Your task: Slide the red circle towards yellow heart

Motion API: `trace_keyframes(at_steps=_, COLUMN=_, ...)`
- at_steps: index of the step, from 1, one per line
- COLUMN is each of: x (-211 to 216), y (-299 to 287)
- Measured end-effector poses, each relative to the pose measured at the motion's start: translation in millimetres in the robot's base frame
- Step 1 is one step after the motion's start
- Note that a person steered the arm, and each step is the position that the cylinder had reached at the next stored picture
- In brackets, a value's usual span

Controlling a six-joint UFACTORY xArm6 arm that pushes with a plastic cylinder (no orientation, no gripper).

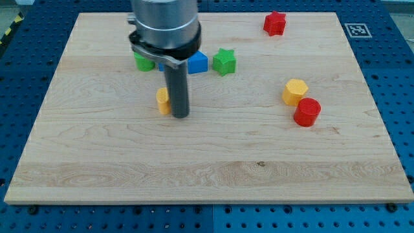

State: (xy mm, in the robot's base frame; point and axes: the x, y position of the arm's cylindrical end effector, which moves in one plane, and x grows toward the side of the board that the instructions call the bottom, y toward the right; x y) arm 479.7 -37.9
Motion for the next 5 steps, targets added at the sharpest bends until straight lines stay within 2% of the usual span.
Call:
trace_keyframes(at_steps=1, x=37, y=75)
trace_keyframes(at_steps=2, x=57, y=158)
trace_keyframes(at_steps=3, x=43, y=228)
trace_keyframes(at_steps=4, x=1, y=263)
trace_keyframes(at_steps=5, x=-7, y=266)
